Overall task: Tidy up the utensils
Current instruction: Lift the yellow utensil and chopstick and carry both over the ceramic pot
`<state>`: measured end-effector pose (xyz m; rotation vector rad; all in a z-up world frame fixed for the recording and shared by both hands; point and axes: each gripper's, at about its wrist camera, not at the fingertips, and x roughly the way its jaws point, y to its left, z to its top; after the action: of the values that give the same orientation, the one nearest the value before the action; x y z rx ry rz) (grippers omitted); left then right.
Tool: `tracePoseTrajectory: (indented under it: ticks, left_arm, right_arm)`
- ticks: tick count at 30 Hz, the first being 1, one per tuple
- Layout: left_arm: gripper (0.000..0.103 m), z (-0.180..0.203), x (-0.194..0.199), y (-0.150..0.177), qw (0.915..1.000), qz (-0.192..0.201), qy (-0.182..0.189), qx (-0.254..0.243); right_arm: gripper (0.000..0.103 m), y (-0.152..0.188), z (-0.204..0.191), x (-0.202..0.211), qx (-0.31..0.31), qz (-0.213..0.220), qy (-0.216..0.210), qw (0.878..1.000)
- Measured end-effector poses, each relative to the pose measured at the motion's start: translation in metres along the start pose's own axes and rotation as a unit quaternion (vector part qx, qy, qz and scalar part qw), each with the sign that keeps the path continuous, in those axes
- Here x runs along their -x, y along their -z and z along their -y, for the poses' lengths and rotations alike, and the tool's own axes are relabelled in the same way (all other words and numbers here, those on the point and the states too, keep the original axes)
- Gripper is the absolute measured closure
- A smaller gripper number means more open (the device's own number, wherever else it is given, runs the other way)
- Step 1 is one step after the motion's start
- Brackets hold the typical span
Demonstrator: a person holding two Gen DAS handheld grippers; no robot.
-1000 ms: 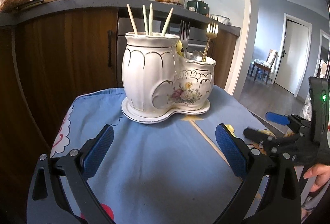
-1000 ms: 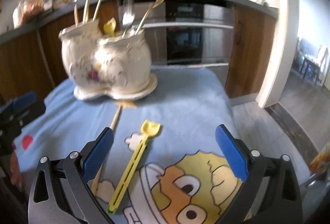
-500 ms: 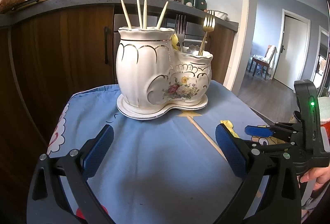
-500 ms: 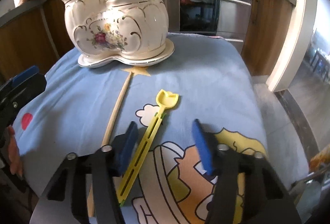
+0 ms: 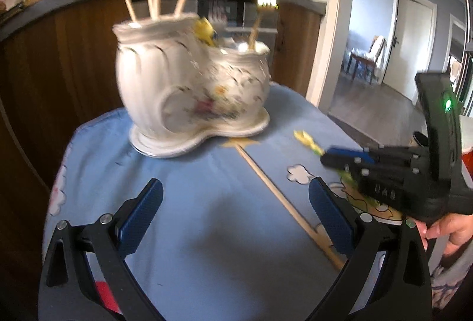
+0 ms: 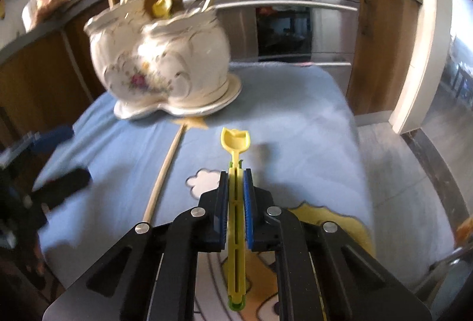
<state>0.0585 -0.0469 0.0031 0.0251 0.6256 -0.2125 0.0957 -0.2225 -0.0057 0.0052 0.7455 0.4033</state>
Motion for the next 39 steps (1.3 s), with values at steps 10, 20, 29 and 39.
tracePoseTrajectory:
  ticks: [10,20,29,39]
  left_arm:
    - [0.041,0.048,-0.042,0.010,0.9957,-0.089,0.004,-0.025]
    - [0.087,0.054,-0.050,0.012,0.9930,-0.105,0.000,-0.054]
    - [0.092,0.013,-0.035,0.015,0.9885,-0.133,-0.015,-0.072]
    - [0.090,-0.019,-0.030,0.014,0.9886,-0.140,-0.020,-0.053]
  right_arm:
    - [0.092,0.000,0.014,0.007,-0.006,0.018,-0.006,1.000]
    - [0.092,-0.001,0.014,0.012,0.001,0.026,-0.022,0.999]
    - [0.092,0.004,-0.003,0.006,0.034,0.001,-0.042,0.999]
    - [0.090,0.013,-0.022,-0.006,0.070,-0.033,-0.036,0.996]
